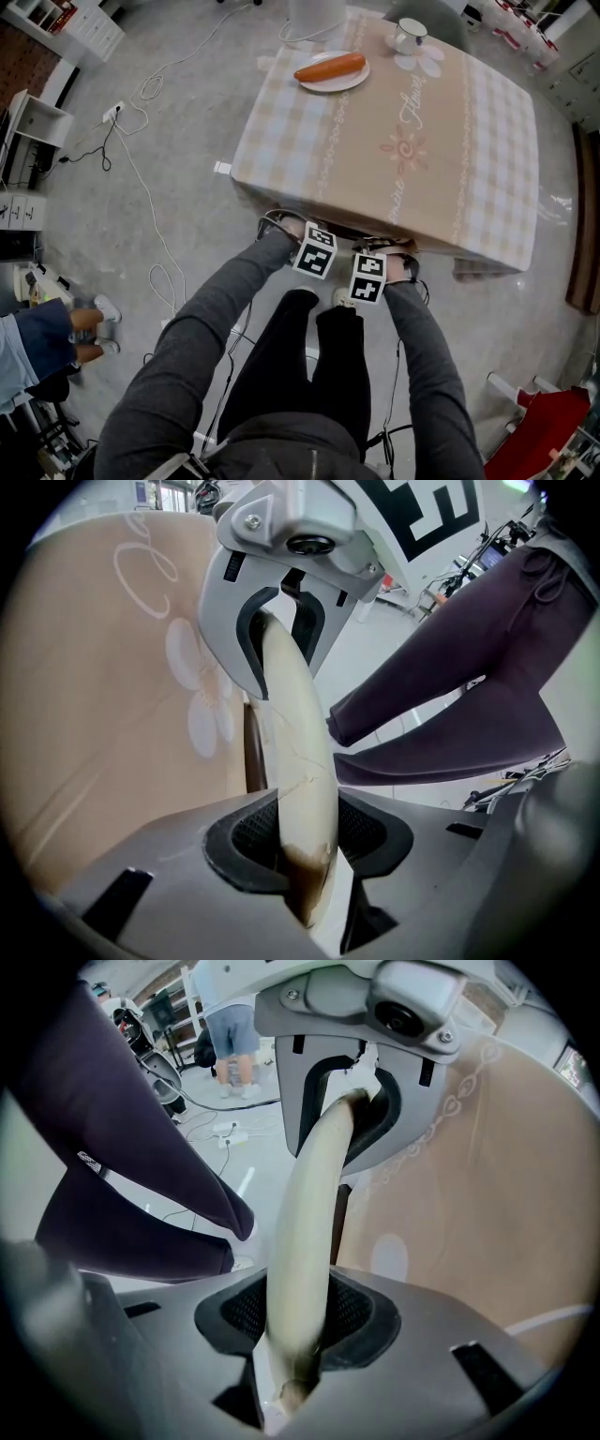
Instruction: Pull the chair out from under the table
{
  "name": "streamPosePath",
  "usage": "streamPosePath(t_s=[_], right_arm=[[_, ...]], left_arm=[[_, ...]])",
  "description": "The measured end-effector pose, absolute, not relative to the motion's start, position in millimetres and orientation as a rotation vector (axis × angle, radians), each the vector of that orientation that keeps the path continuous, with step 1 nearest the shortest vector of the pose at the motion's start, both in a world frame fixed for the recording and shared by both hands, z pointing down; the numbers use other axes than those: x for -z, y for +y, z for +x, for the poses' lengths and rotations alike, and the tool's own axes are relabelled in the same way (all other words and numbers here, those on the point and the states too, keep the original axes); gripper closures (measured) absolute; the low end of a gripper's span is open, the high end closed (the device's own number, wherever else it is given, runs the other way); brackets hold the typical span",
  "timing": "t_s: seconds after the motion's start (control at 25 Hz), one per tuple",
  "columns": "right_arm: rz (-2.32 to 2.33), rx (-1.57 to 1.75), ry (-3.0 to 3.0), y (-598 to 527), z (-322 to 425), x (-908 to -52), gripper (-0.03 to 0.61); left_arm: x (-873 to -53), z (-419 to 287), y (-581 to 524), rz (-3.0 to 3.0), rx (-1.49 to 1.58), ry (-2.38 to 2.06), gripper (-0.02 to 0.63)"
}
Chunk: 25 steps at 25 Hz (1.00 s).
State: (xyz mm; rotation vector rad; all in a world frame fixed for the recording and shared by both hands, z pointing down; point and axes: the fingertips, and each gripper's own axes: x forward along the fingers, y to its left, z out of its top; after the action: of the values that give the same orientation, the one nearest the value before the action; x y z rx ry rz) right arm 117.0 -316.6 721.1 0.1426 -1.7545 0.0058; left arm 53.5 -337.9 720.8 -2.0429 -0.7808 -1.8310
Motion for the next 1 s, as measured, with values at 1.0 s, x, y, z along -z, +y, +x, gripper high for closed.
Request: streamPosePath(t_s=[1.0], right_arm=[[0.124, -0.014, -1.744, -276.6, 109.6, -721.2, 0.453]], left_arm=[[-720.0, 45.8, -297.8, -2.051, 1.824, -0.787, 0.472]])
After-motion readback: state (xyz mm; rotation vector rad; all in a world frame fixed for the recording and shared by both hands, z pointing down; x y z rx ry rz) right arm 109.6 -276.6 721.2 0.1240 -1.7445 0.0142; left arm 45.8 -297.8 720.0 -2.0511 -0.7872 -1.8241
